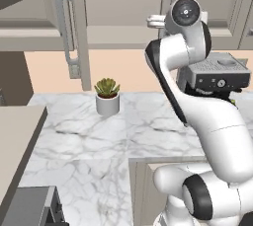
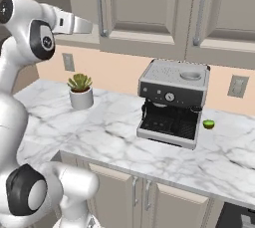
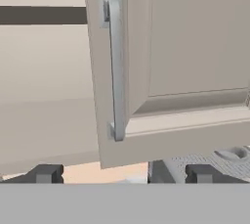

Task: Close all open cabinet doors.

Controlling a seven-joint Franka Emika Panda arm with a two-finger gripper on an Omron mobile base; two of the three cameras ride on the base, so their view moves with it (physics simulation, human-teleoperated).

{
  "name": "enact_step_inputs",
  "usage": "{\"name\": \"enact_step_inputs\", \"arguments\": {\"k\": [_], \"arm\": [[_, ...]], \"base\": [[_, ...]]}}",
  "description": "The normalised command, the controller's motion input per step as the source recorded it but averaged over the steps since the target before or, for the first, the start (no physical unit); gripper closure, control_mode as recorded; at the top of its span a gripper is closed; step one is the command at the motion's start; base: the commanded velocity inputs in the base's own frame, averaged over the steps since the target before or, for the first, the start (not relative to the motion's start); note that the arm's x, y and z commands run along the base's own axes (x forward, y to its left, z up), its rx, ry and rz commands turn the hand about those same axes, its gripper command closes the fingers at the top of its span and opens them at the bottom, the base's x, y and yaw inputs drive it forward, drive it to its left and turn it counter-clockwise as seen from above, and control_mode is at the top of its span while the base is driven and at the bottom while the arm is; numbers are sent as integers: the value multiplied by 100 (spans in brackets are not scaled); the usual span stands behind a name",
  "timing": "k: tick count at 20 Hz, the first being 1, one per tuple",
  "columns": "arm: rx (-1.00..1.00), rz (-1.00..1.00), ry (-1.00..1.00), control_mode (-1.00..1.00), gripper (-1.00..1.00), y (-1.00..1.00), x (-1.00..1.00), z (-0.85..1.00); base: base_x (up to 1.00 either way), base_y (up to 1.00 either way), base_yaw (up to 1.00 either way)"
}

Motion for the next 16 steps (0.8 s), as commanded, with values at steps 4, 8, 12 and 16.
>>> {"name": "enact_step_inputs", "arguments": {"k": [4, 8, 12, 16], "arm": [[16, 17, -4, -100, -100, 0, -78, 0], [11, 33, -3, -100, -100, 24, -90, 1], [0, 24, -14, -100, -100, 27, -100, 9], [0, 32, -21, -100, -100, 52, -100, -10]], "base": [[0, 0, 0], [0, 0, 0], [0, 0, 0], [0, 0, 0]]}}
